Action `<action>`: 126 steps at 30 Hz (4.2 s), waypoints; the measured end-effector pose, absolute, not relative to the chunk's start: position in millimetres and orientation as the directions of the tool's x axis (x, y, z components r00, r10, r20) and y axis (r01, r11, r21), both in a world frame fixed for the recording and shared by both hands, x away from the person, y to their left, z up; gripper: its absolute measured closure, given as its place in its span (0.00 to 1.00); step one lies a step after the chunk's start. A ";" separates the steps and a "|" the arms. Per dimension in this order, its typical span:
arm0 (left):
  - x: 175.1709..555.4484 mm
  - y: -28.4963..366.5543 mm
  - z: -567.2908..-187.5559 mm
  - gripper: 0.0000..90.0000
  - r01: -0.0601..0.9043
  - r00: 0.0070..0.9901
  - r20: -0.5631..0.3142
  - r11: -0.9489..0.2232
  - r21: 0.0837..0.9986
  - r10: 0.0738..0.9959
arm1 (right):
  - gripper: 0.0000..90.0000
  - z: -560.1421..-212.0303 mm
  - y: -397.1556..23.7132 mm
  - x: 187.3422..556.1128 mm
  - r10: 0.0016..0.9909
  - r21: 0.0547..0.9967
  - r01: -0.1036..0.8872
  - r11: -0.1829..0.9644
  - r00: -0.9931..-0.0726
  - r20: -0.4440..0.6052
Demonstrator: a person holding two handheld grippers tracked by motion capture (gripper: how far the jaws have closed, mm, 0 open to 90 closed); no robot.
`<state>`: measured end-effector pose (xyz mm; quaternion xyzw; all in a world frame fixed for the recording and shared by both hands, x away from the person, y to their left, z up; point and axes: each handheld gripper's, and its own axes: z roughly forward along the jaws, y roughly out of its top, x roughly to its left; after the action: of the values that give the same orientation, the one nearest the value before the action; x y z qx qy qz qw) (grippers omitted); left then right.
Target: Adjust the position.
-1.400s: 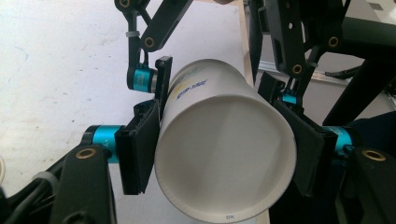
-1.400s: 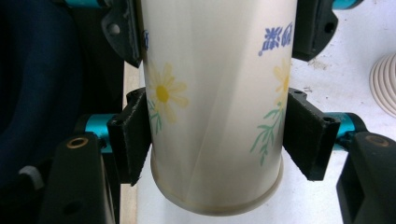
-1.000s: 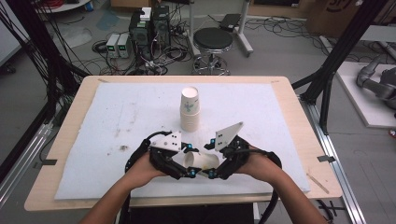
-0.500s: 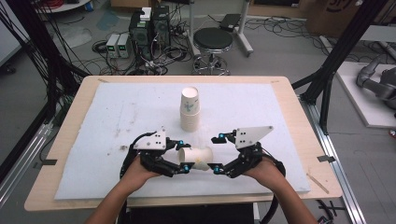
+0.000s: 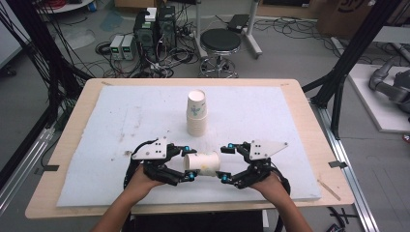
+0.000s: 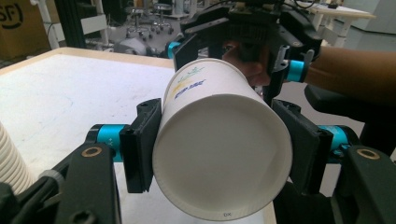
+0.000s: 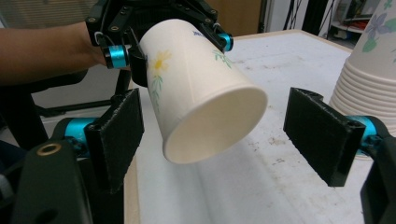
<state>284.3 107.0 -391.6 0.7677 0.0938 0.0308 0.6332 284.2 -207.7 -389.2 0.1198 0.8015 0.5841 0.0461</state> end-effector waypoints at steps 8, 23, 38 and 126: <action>283.7 111.4 -391.8 0.41 0.093 0.985 -0.072 -0.129 0.987 0.159 | 0.23 -393.5 -205.7 286.0 0.213 0.950 0.147 0.277 -0.973 0.088; 281.2 108.9 -391.4 0.41 0.073 0.990 -0.058 -0.110 0.991 0.130 | 0.23 -398.4 -199.8 289.9 0.158 0.953 0.161 0.256 -0.980 0.123; 281.3 106.6 -395.3 0.41 0.073 0.991 -0.062 -0.090 0.993 0.115 | 0.29 -405.1 -199.7 293.2 0.112 0.962 0.170 0.215 -0.983 0.149; 296.0 61.9 -381.6 0.26 0.087 0.987 0.017 -0.614 0.785 0.161 | 0.33 -327.0 -140.0 298.0 0.019 0.542 -0.071 0.837 -0.987 -0.160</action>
<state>296.0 61.9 -381.6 0.8973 0.0692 0.0427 0.4339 298.0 -140.0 -327.0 -0.0136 0.9552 0.2848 0.0797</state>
